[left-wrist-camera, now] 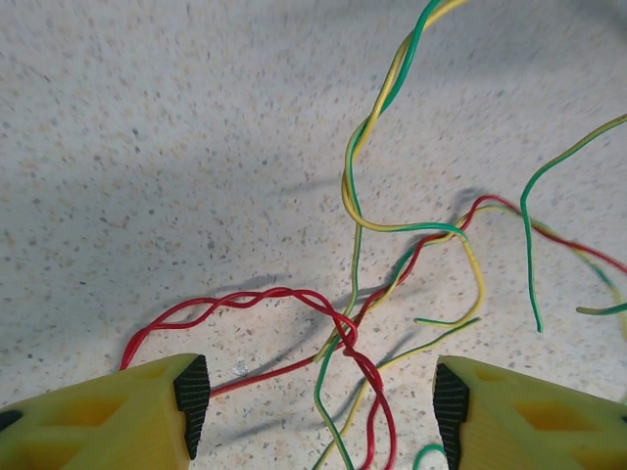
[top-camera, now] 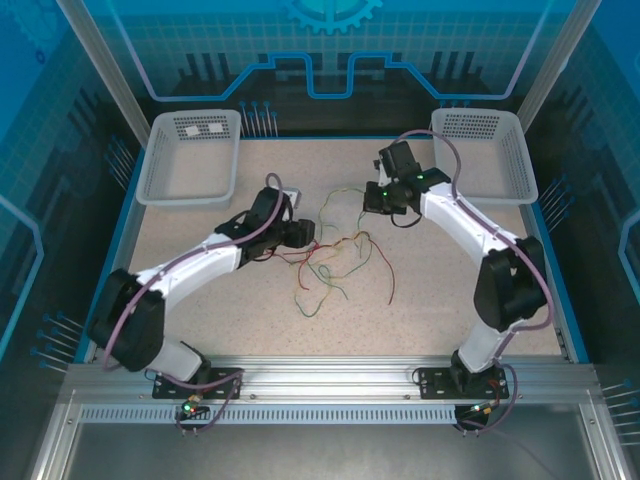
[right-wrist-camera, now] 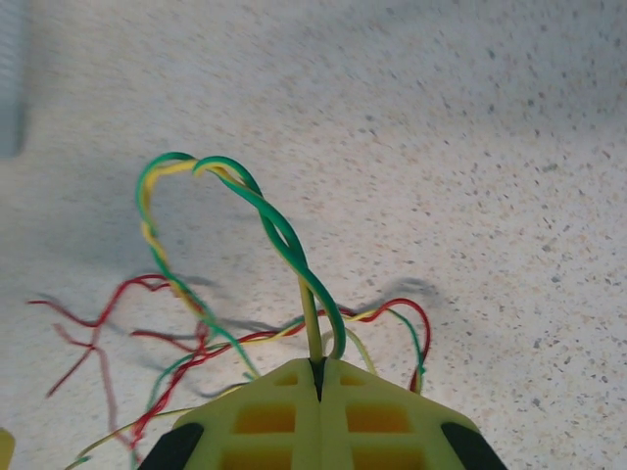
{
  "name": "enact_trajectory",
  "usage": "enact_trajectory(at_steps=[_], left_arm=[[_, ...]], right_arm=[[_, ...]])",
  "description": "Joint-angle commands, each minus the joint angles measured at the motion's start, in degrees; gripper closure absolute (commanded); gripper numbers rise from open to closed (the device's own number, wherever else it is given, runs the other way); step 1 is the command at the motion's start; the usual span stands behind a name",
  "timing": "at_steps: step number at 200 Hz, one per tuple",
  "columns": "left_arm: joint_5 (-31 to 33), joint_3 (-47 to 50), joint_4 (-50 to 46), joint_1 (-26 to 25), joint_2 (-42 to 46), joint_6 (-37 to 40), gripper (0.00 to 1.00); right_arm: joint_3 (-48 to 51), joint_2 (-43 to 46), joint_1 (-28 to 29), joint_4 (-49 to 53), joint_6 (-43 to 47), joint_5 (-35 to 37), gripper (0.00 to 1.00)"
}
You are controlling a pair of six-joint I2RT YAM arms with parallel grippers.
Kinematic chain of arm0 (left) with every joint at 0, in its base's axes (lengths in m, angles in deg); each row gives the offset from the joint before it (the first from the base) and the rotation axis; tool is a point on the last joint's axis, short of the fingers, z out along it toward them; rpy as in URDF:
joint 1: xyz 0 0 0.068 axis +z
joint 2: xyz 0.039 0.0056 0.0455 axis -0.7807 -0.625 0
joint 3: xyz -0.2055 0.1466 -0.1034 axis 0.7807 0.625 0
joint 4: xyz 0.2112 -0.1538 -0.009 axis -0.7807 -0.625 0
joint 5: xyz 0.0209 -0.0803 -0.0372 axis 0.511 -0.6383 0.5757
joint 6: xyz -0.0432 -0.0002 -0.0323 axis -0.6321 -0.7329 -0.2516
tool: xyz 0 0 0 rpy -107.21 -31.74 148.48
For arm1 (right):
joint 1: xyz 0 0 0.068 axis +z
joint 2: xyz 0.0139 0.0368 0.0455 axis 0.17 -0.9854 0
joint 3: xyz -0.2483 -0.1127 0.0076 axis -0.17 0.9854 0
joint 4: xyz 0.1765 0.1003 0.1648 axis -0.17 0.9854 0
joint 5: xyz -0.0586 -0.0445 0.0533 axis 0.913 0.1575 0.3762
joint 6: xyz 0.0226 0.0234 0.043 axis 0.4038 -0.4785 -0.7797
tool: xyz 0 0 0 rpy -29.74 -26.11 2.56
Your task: Untangle the cables
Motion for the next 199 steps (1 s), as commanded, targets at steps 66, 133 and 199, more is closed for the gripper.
enact_trajectory(at_steps=[66,133,199], left_arm=[[-12.8,0.6,9.6,-0.2,17.2,3.0,0.32],[-26.6,-2.8,11.6,-0.8,12.8,2.5,0.23],[-25.3,-4.5,14.1,-2.7,6.4,5.4,0.26]], right_arm=[[-0.2,14.0,2.2,-6.8,-0.3,-13.4,1.00],[3.7,17.2,5.5,-16.5,-5.7,-17.8,1.00],[4.8,17.7,8.7,-19.6,-8.9,-17.5,1.00]])
